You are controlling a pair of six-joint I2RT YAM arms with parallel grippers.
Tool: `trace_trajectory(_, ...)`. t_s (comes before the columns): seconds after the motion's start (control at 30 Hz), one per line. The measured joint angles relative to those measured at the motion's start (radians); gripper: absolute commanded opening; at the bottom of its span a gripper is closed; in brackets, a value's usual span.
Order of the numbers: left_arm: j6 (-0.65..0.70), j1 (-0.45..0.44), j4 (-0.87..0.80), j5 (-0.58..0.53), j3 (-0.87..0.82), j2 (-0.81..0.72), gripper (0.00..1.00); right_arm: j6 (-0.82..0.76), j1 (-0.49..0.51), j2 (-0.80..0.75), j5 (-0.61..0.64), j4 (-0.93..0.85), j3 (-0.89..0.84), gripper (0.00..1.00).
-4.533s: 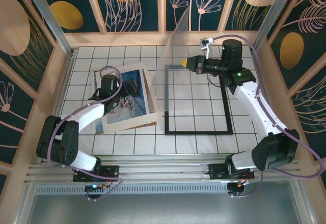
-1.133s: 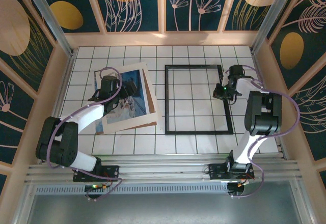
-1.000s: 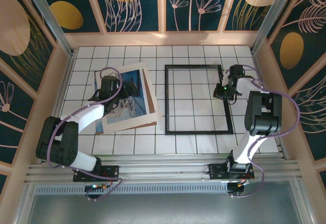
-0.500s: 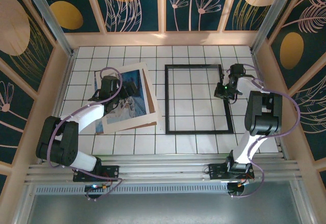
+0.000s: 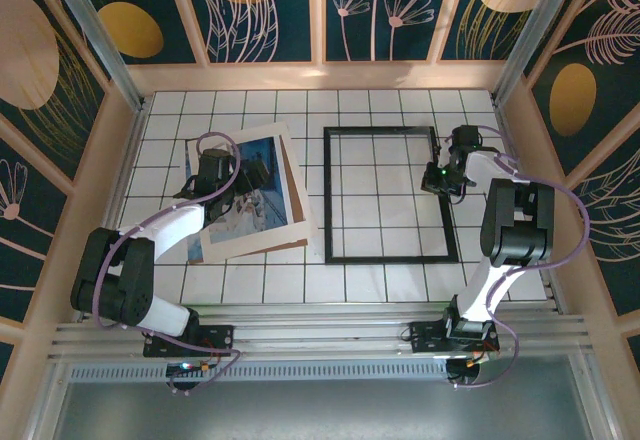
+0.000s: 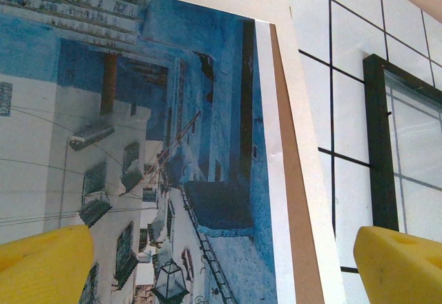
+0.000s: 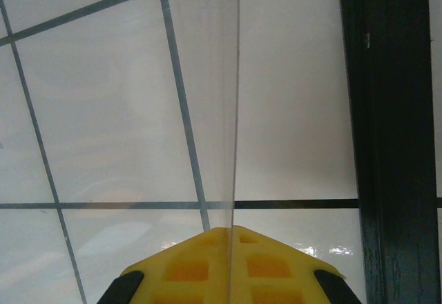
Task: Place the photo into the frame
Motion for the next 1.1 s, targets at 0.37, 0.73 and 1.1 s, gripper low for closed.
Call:
trace_trajectory(0.37, 0.0, 0.0, 0.0, 0.0, 0.0, 0.0, 0.96, 0.0, 0.0, 0.005, -0.008, 0.002, 0.0, 0.06)
trace_trajectory(0.73, 0.0, 0.0, 0.0, 0.001, 0.0, 0.004, 0.96, 0.007, 0.0, 0.019, -0.025, 0.033, 0.0, 0.4)
trace_trajectory(1.1, 0.001, 0.0, 0.0, 0.011, 0.002, 0.006, 0.97, 0.029, -0.029, 0.019, -0.024, 0.047, 0.0, 0.73)
